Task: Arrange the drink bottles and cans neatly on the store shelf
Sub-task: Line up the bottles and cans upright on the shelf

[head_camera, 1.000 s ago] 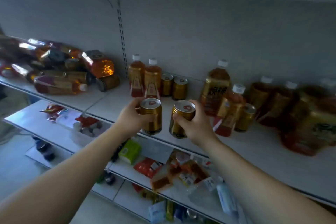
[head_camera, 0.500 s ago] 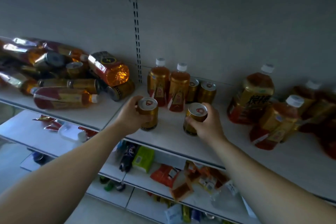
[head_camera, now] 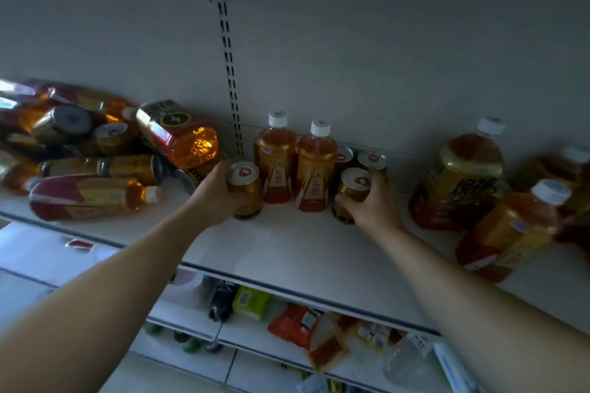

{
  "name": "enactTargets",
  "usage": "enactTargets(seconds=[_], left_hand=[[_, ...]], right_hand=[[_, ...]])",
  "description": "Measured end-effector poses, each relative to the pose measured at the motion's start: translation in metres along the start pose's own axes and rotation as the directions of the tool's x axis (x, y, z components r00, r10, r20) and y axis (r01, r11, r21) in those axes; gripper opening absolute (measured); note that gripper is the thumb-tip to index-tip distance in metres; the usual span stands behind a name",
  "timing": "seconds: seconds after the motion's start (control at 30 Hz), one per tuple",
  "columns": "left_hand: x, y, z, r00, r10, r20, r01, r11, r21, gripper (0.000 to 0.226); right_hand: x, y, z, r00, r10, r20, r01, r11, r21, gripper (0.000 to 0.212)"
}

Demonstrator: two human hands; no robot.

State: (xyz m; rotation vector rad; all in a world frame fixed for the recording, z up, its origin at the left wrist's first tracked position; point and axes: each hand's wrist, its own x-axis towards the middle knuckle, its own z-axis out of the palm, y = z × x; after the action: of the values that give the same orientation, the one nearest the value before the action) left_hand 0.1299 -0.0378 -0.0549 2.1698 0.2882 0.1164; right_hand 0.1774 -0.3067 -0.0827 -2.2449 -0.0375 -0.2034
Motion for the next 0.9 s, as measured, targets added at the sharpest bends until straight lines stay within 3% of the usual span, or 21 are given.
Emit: enactTargets(seconds=[0.13, 0.2, 0.27, 0.33, 0.43, 0.6, 0.77, 0.9], left_hand=[[0.014, 0.01, -0.018, 0.996, 0.083, 0.04, -0.087, 0.989, 0.123, 0.067], [0.025, 0.028, -0.021, 0.991, 0.118, 0.068, -0.125, 0.987, 0.104, 0.069], [0.04, 0.048, -0.018, 0.983, 0.142, 0.115, -0.153, 0.984, 0.095, 0.088], [0.05, 0.064, -0.014, 0.972, 0.133, 0.194, -0.153, 0.984, 0.091, 0.098], [0.061, 0.067, -0.009, 0.942, 0.105, 0.319, -0.162, 0.974, 0.157, 0.081], [0.055, 0.058, -0.008, 0.951, 0.193, 0.244, -0.244, 0.949, 0.2, 0.07], [0.03, 0.069, -0.009, 0.923, 0.343, 0.173, -0.357, 0.933, 0.055, 0.072], [0.003, 0.082, -0.015, 0.895, 0.405, 0.187, -0.401, 0.914, -0.063, 0.072]], right_hand=[[-0.001, -0.036, -0.014, 0.991, -0.128, -0.047, 0.115, 0.97, -0.212, 0.09], [0.004, -0.065, -0.016, 0.982, -0.19, -0.009, 0.183, 0.96, -0.212, 0.093], [0.012, -0.092, -0.012, 0.989, -0.127, 0.075, 0.138, 0.975, -0.174, 0.092], [0.025, -0.106, -0.003, 0.988, -0.037, 0.148, 0.058, 0.988, -0.144, 0.076], [0.033, -0.106, 0.007, 0.984, 0.005, 0.179, 0.014, 0.995, -0.101, 0.051], [0.016, -0.104, 0.008, 0.998, -0.003, 0.063, 0.007, 0.998, -0.064, 0.049], [-0.015, -0.104, -0.009, 0.995, -0.018, -0.094, 0.026, 0.997, 0.077, 0.02], [-0.046, -0.099, -0.032, 0.987, -0.002, -0.16, 0.031, 0.983, 0.18, 0.011]])
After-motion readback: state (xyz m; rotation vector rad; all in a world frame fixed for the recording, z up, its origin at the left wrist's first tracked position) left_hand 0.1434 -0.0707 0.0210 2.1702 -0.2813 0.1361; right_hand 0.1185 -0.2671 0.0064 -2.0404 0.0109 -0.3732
